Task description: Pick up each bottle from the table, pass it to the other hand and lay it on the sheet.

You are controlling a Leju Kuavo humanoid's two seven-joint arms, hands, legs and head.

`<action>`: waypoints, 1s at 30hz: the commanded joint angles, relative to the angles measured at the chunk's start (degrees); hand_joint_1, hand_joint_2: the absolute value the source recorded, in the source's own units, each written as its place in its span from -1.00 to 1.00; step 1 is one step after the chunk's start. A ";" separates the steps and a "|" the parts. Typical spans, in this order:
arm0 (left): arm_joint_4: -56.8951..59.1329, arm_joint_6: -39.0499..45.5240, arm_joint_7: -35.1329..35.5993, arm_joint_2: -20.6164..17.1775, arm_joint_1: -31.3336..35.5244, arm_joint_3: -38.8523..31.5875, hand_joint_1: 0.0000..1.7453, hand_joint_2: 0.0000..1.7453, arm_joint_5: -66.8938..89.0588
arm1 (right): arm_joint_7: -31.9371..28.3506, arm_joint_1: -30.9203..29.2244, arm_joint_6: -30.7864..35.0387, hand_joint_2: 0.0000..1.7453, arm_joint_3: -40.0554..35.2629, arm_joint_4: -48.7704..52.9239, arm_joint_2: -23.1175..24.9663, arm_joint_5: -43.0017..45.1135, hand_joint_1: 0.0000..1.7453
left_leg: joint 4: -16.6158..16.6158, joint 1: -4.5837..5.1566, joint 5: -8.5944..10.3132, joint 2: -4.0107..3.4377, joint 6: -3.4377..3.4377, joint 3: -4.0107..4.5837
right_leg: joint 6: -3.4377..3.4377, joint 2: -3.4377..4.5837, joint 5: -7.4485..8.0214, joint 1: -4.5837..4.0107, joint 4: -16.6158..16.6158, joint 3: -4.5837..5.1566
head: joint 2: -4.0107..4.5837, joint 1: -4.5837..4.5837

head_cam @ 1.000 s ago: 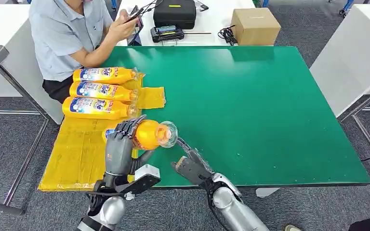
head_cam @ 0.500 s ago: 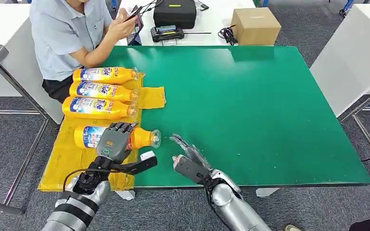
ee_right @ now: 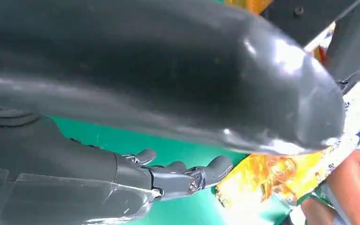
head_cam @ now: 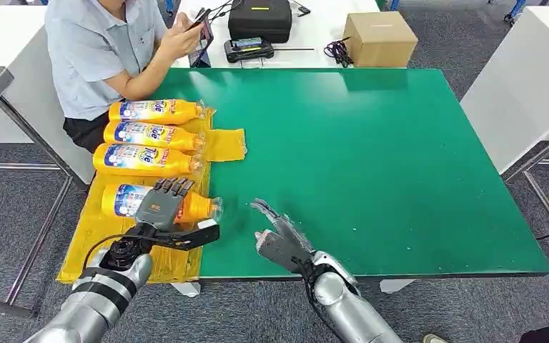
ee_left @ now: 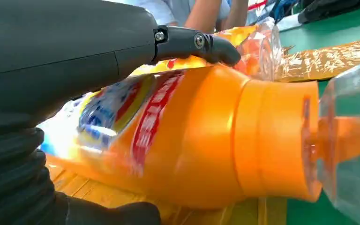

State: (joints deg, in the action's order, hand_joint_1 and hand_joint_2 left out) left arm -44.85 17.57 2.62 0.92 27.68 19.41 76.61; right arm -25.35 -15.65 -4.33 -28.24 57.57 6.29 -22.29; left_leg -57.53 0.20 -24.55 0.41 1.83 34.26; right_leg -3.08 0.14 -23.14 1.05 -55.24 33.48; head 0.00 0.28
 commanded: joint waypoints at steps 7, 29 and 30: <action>6.67 -2.79 -0.33 0.77 2.25 -0.89 -1.00 1.00 -2.21 | 0.17 -0.78 -0.01 -1.00 0.92 -0.65 -0.52 -0.57 -1.00 | 0.01 -0.06 -0.05 -0.05 -0.12 -0.29 | 0.14 0.00 -0.06 -0.07 0.01 -0.27 | 0.00 0.00; -35.00 11.28 -17.77 7.05 -24.76 -6.76 -1.00 1.00 -29.33 | -9.52 17.43 4.31 1.00 9.84 28.78 2.22 5.65 -1.00 | -0.07 -0.01 -0.16 -0.07 -0.10 0.05 | 0.12 0.02 -0.12 -0.01 -0.05 0.10 | 0.00 -0.02; -35.80 11.09 -18.09 7.55 -25.80 -7.61 -1.00 1.00 -29.77 | -9.28 18.76 3.69 1.00 10.40 30.61 2.45 6.69 -1.00 | -0.12 -0.05 -0.26 -0.05 -0.14 -0.04 | 0.17 -0.02 -0.23 -0.05 -0.10 0.00 | 0.00 0.00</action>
State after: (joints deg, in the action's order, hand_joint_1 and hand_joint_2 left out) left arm -72.10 28.22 -14.55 5.59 7.70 17.73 49.14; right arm -32.89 -5.10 -0.22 -23.13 71.42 6.45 -20.24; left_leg -57.52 0.24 -24.59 0.39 1.82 34.41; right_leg -3.07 0.14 -23.17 1.10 -55.23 33.68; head 0.00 0.28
